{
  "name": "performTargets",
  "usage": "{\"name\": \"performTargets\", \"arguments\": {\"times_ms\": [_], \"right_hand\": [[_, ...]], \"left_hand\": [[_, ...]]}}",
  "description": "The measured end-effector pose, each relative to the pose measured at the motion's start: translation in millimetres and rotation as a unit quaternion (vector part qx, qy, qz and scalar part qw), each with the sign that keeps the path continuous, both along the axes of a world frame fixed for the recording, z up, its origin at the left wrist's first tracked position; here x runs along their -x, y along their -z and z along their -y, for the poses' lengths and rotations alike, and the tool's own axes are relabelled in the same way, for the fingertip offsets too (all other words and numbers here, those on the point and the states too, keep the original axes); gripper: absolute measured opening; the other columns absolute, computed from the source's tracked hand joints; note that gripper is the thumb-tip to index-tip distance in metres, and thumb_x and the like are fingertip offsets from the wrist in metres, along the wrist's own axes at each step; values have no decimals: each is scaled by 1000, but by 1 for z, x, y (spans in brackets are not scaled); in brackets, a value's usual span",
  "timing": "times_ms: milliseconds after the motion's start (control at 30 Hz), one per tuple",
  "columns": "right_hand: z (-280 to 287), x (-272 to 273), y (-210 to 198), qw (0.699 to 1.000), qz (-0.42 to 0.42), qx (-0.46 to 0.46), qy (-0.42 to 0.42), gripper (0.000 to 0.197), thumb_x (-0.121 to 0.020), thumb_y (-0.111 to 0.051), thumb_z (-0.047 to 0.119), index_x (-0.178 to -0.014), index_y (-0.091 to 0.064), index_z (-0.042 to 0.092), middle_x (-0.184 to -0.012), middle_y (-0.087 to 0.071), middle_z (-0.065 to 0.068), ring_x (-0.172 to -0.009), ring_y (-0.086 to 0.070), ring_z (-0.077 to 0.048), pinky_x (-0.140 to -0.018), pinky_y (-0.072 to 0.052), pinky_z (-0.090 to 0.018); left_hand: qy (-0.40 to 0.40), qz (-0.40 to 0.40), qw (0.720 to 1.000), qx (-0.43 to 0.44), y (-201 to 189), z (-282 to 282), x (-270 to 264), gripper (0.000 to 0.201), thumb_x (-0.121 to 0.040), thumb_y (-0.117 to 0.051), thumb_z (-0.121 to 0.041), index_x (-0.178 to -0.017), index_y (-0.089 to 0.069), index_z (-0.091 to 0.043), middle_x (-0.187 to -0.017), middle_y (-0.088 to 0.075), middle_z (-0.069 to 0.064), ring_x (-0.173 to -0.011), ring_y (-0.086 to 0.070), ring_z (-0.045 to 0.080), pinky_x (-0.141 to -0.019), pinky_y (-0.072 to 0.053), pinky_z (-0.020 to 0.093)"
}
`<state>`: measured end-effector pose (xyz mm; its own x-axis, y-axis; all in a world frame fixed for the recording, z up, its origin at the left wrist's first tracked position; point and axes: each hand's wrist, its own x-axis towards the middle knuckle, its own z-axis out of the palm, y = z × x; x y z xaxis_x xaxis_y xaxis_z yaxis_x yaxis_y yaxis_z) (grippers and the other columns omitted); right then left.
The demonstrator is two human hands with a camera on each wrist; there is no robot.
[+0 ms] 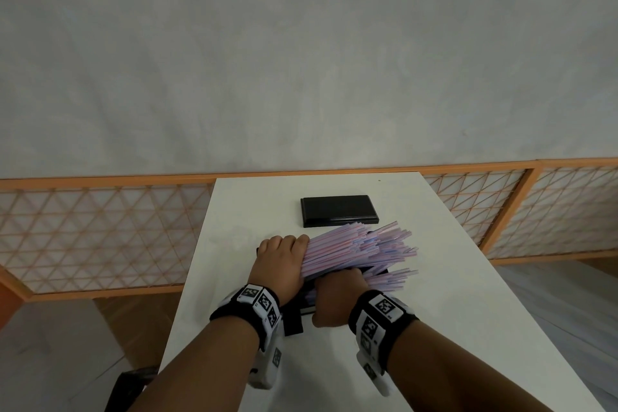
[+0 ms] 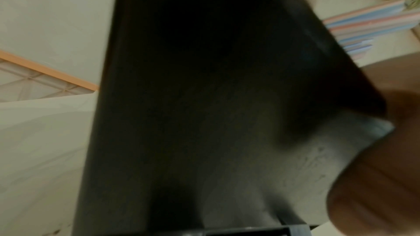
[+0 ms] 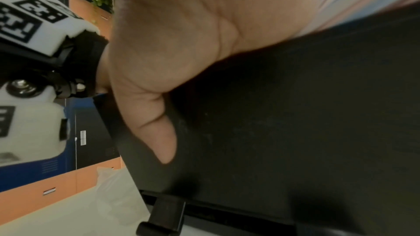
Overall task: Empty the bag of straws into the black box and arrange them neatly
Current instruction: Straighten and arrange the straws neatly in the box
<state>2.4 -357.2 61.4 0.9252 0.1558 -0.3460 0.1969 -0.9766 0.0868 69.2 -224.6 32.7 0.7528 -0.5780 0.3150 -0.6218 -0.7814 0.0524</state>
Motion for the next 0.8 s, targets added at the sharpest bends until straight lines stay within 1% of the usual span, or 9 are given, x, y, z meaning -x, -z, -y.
{"name": "performTargets", "arguments": {"times_ms": [100,167,300,367,467,533,667,733,800], "right_hand": [[1,1,0,1000,10,-5,-6,42,-76,-60,43,-109,-59,17,-106,-63,-4,-99,-57,-27,-88,-42,-37],[2,1,-2,1000,1,-23,-4,41,-73,-63,43,-105,-60,17,-102,-65,-4,-94,-59,-26,-81,-44,-33],[6,-4,-7,996,-52,-66,3,41,-72,-69,35,-106,-61,14,-101,-66,-4,-88,-61,-23,-69,-46,-28],[5,-6,-8,994,-48,-103,-5,41,-72,-71,30,-107,-61,13,-102,-65,-6,-84,-59,-23,-67,-44,-26],[1,-4,-3,987,23,-156,-39,41,-74,-70,29,-109,-60,12,-104,-64,-6,-93,-60,-25,-71,-41,-24],[0,-1,4,977,74,-187,-64,42,-75,-70,34,-110,-61,14,-106,-66,-6,-96,-61,-25,-75,-44,-25],[4,1,15,965,114,-200,-126,56,-76,-66,57,-108,-63,11,-103,-68,-7,-95,-61,-25,-85,-45,-30],[7,4,18,963,136,-173,-156,58,-78,-58,64,-102,-67,12,-98,-69,-6,-92,-61,-24,-86,-46,-31],[8,11,20,956,185,-163,-160,49,-80,-52,61,-90,-71,17,-89,-70,0,-86,-63,-20,-80,-50,-31]], "left_hand": [[1,-4,1000,-2,0,0,1,56,-58,-73,-32,-109,-54,-17,-87,-63,2,-75,-57,25,-69,-47,39],[7,-4,1000,-4,0,-1,1,56,-58,-73,-32,-109,-53,-18,-88,-63,3,-76,-57,25,-69,-47,39],[4,-17,1000,-8,0,-1,0,58,-60,-71,-32,-112,-49,-19,-91,-63,3,-78,-57,26,-71,-46,39],[-2,-31,999,-16,-2,0,1,56,-65,-66,-29,-117,-49,-18,-98,-63,5,-85,-56,27,-77,-44,40],[-4,-45,999,-27,-4,0,2,56,-75,-56,-21,-129,-43,-17,-116,-56,6,-103,-50,28,-91,-35,40],[-7,-45,999,-28,-4,0,1,57,-77,-51,-23,-133,-39,-17,-121,-53,5,-108,-46,28,-95,-31,39],[-1,-47,999,-17,-4,-1,0,53,-77,-48,-27,-129,-45,-16,-115,-58,8,-102,-50,29,-91,-35,40],[-4,-42,999,-18,-3,-1,-1,48,-80,-51,-26,-127,-45,-17,-113,-58,7,-101,-51,29,-91,-36,40],[-7,-38,999,-20,-2,-1,-2,48,-81,-53,-27,-127,-45,-18,-112,-59,6,-100,-52,28,-90,-37,40]]}}
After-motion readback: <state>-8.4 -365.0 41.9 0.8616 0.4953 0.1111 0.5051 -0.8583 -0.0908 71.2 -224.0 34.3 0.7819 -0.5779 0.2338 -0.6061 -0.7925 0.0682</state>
